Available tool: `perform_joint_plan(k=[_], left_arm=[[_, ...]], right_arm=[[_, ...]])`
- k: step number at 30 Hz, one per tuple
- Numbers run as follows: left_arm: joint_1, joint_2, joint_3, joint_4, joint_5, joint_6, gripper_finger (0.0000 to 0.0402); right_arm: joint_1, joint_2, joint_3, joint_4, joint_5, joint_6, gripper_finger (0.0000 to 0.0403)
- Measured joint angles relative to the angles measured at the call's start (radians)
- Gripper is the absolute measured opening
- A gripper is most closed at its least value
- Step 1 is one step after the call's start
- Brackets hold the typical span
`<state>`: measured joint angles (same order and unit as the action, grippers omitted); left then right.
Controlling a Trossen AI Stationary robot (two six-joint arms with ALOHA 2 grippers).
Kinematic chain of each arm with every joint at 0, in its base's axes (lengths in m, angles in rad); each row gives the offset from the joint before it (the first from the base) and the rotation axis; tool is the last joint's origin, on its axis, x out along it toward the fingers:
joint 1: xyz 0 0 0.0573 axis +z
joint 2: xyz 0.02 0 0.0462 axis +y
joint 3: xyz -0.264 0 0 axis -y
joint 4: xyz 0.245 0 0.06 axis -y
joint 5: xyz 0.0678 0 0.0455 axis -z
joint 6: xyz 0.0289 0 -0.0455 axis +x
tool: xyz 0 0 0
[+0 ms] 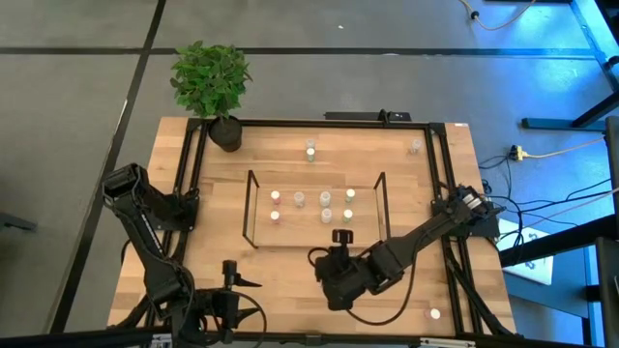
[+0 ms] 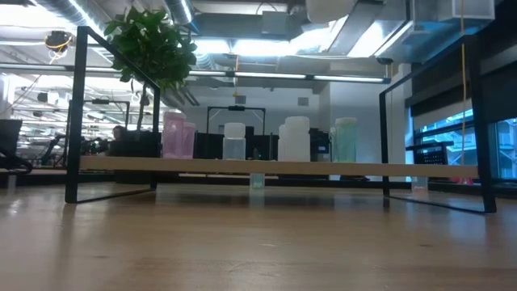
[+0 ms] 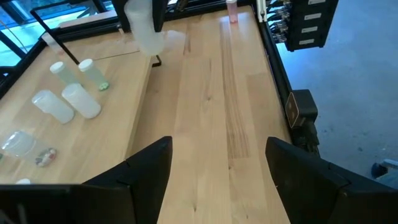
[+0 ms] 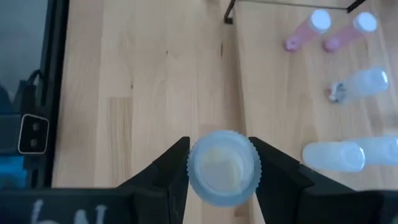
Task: Pick and place medicine bottles onto shelf by color
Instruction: Put the white pill bottle on the shelf aligned with the other white pill bottles
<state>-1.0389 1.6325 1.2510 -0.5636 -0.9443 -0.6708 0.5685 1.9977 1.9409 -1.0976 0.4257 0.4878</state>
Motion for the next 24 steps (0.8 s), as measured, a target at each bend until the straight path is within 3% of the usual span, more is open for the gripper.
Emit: perform_joint_plan(k=[10, 16, 24], left_arm=[[0.000, 0.000, 0.000, 0.000, 0.000, 0.000, 0.0253], [0.000, 0.000, 0.000, 0.000, 0.004, 0.000, 0.0253], [0.000, 0.000, 0.000, 0.000, 0.006, 0.000, 0.0253]], right_arm=[[-0.049, -0.168, -0.311, 0.214, 0.048, 0.084, 0.0147], [-0.101, -0.169, -0.422, 0.374, -0.006, 0.035, 0.0147], [-0.135, -0.169, -0.532, 0.499, 0.036, 0.030, 0.0147]])
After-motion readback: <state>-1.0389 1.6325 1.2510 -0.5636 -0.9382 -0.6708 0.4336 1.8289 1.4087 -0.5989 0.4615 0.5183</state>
